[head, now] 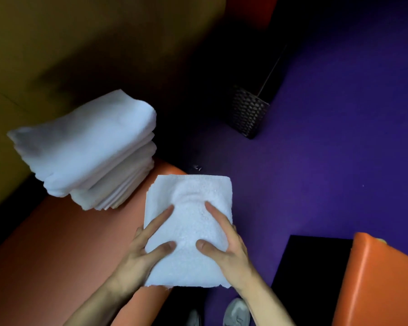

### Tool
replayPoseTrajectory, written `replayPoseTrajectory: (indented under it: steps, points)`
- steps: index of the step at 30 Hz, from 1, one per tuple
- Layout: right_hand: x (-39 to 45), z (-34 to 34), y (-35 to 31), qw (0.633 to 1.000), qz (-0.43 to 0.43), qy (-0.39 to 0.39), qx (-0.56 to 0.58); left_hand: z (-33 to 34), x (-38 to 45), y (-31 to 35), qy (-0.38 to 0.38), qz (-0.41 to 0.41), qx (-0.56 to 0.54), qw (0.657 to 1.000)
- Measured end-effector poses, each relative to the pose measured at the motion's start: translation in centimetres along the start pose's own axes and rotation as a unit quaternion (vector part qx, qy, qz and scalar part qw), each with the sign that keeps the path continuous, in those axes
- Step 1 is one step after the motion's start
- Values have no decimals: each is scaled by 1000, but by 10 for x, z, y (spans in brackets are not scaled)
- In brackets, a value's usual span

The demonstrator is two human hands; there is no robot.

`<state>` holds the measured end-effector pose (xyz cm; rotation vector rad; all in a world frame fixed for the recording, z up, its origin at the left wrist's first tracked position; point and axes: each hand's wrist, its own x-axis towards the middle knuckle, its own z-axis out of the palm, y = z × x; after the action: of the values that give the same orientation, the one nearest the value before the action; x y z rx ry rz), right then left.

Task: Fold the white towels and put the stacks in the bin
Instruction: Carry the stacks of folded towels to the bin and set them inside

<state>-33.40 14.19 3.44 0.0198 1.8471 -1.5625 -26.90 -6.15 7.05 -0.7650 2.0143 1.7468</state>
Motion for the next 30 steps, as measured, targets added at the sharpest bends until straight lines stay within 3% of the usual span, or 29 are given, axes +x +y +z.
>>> replayPoseTrajectory:
  steps: [8,20,30]
  points:
    - [-13,-80,-62,998,-53,14,33,46,3,93,-16,47,-12,999]
    - [-24,-232,-258,991,-126,50,0,108,23,311,-28,163,-11,986]
    - [56,-315,-392,991,-121,28,-58,118,104,447,-27,173,-52,983]
